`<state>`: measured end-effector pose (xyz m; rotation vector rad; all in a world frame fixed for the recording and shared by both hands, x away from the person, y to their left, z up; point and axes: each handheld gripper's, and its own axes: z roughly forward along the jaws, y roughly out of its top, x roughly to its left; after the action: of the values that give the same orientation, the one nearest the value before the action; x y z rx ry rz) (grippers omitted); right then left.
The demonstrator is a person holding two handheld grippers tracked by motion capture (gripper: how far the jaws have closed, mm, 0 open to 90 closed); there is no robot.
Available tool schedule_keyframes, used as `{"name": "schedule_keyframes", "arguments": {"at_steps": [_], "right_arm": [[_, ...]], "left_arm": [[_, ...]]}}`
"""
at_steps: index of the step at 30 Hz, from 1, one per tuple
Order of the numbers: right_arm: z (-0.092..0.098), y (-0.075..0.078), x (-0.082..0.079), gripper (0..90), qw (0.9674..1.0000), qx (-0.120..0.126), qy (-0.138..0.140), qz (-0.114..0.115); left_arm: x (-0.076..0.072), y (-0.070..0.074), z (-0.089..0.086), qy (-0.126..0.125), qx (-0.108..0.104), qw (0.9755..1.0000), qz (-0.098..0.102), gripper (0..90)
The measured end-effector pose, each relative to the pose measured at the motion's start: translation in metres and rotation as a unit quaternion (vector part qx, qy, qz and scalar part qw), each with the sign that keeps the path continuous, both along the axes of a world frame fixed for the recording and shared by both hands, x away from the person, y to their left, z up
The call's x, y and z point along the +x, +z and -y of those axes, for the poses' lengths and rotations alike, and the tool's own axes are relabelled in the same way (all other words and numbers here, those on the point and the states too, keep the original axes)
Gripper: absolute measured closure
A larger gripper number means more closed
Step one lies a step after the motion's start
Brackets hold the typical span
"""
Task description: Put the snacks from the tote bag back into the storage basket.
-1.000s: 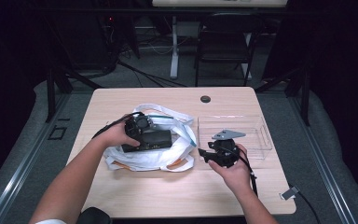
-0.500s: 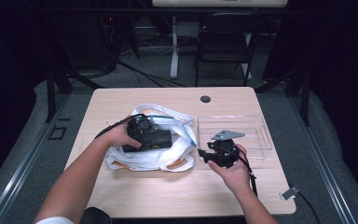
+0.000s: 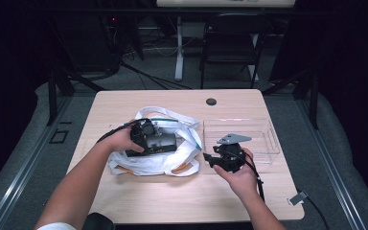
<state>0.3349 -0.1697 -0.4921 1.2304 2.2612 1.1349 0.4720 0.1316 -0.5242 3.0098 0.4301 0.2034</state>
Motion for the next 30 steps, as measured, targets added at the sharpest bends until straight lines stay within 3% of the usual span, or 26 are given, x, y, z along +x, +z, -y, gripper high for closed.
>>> {"name": "schedule_keyframes", "arguments": {"at_steps": [18,30], "right_arm": [[-0.001,-0.001,0.0,50.3,1.0,0.0,0.001,0.0],[-0.002,-0.001,0.0,50.2,1.0,-0.001,0.001,0.002]], "left_arm": [[-0.009,0.004,0.001,-0.03,0.014,0.9993,0.02,41.6],[-0.014,0.011,-0.004,-0.027,0.014,0.9993,0.023,42.2]]}}
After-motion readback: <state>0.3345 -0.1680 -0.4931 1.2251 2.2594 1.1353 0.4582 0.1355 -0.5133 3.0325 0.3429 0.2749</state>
